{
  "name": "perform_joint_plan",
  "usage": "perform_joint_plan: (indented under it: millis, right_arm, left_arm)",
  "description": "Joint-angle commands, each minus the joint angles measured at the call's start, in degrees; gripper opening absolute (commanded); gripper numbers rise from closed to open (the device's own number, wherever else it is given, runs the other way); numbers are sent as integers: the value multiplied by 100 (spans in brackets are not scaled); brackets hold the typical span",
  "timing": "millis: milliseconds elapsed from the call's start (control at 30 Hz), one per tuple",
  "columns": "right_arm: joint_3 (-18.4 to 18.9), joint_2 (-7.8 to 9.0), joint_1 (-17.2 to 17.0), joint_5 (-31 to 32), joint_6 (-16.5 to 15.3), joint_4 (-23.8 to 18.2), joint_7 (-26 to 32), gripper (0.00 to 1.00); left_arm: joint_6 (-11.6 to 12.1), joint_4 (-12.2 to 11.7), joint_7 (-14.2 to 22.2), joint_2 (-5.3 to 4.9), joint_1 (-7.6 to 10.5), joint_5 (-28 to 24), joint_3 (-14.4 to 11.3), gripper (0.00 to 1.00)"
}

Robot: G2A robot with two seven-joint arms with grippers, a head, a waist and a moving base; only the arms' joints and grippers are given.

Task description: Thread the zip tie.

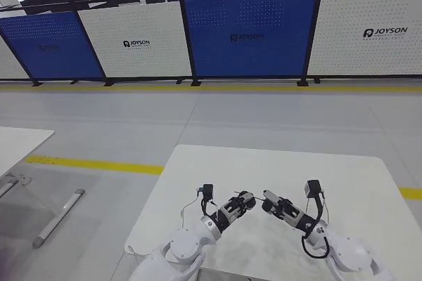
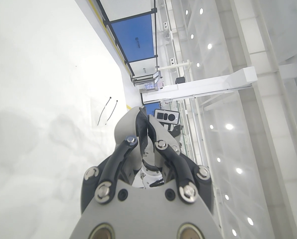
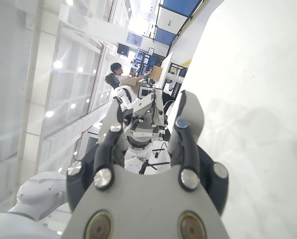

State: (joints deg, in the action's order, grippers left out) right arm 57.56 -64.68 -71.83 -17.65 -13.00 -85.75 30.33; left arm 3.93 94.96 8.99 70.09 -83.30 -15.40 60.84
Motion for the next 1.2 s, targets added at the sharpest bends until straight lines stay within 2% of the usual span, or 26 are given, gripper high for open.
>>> perform_joint_plan:
  millis: [0,233,533,733,833,900,1167]
  right_arm:
    - [46,-1,-28,-6,-16,-18,-20,100]
    - [228,8,-144,-10,2,-98,-57,100]
    - [224,6,-158,-13,18,-106,-66,100]
    - [316,5,-213,-200,-4,-102,207,100]
    - [359,14,-195,-195,83,-47,384,100]
    - [383,19,-181,-117,144,-37,447,100]
    - [395,17,-190,-116,168,-45,446,100]
  left_arm:
    - [-123,44,-79,10,9,-57,-7,0]
    - [-205,109,-85,8,-28,-143,51,0]
    - [-205,109,-85,8,-28,-143,51,0]
    - [-202,68,-151,13,-11,-190,108,0]
    - [-223,98,-367,-3,-39,127,173,0]
    - [-271,127,-798,-12,-63,737,175,0]
    - [-273,136,-844,-11,-72,792,161,0]
